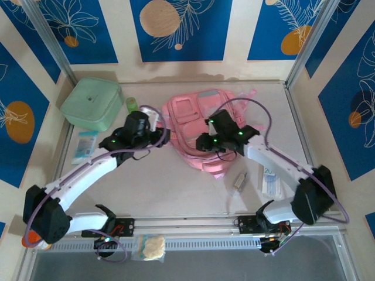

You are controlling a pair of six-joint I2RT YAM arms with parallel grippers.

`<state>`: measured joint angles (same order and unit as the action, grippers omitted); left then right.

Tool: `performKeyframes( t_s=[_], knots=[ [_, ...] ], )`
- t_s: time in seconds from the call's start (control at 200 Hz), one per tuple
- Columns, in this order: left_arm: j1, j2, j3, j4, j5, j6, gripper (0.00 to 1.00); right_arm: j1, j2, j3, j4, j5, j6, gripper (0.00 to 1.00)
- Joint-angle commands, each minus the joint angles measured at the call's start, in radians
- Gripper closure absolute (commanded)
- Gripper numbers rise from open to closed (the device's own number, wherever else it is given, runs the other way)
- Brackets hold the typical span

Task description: Pack books, pencil case, and school supplies into a backpack

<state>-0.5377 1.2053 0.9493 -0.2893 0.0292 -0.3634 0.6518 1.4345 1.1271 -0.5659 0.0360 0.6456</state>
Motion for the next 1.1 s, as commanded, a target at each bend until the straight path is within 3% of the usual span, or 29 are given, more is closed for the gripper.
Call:
performKeyframes(
  t_s=[0.0, 0.17, 0.31, 0.405, 0.755, 1.096],
  knots=[
    [0.117, -0.058, -0.080, -0.080, -0.001, -0.079, 0.52, 0.053, 0.114, 0.107, 0.040, 0.027, -0.011, 0.68],
    [0.318, -0.080, -0.150, -0.081, 0.029, -0.110, 0.50, 0.128, 0.338, 0.289, 0.055, 0.045, 0.009, 0.63],
    [0.470, 0.042, -0.130, -0.057, 0.086, -0.109, 0.49, 0.150, 0.480, 0.423, 0.044, 0.042, 0.023, 0.62],
    [0.523, 0.141, -0.103, -0.020, 0.084, -0.109, 0.49, 0.154, 0.523, 0.468, 0.032, 0.051, 0.025, 0.61],
    [0.573, 0.478, 0.082, 0.034, 0.074, -0.094, 0.48, 0.132, 0.523, 0.458, 0.004, 0.057, 0.022, 0.61],
    [0.573, 0.592, 0.120, -0.029, -0.043, -0.074, 0.46, 0.107, 0.478, 0.407, 0.021, 0.039, 0.026, 0.61]
  ],
)
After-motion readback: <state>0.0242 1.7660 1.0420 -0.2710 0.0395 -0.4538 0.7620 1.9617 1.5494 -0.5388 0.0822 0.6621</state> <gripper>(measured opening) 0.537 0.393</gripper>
